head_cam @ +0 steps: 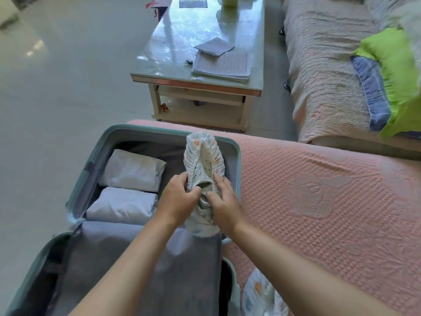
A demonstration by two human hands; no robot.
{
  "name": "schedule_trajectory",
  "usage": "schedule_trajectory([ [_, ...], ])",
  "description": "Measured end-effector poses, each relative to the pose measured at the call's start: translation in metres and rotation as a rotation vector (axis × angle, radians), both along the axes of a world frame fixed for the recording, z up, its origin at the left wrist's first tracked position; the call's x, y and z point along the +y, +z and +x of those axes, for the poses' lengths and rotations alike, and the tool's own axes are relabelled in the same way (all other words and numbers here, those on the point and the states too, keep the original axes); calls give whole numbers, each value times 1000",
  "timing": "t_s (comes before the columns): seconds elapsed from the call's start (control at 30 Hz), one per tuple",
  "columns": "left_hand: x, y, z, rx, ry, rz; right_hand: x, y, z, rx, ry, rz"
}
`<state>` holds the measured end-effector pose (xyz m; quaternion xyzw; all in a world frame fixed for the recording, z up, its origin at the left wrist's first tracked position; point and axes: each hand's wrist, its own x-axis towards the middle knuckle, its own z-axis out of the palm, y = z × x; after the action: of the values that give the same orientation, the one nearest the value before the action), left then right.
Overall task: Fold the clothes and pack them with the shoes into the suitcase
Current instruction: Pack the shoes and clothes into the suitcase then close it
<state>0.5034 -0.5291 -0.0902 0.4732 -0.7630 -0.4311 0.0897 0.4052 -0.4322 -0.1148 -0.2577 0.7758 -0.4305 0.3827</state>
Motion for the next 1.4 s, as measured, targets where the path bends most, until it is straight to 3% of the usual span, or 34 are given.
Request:
schedule_trajectory([
  [0.2,-49,-31,42,-240,-129,75,-55,-42,48,-214,-56,82],
  [0.37,-68,-51,63,-232,-198,67,-77,-71,61,-207,-70,90],
  [0.5,-87,-68,84,-397,-281,-310,-90,-87,66,-197,-38,118],
  [0.63,-95,-80,109,-523,-368,-244,-96,-89,69,-158,-11,193],
  [0.8,-87,-86,114,-306,-344,-266,-104,-87,85,-180,67,252],
  [0.9,-77,-91,104,-368,-442,-264,-98,-88,74,-158,175,300],
  [1.0,-71,-87,92,-454,-410,-246,-83,-84,58,-204,181,190],
  [1.1,-57,-73,78,-424,-339,-311,-57,-68,39,-5,155,100],
  [1.2,-27,-54,58,-227,-303,-366,-20,-44,14,301,88,20],
  [1.3,17,-44,32,-48,-327,-336,33,-33,-12,413,41,40],
  [1.4,71,-46,9,24,-409,-322,96,-39,-33,459,130,176],
])
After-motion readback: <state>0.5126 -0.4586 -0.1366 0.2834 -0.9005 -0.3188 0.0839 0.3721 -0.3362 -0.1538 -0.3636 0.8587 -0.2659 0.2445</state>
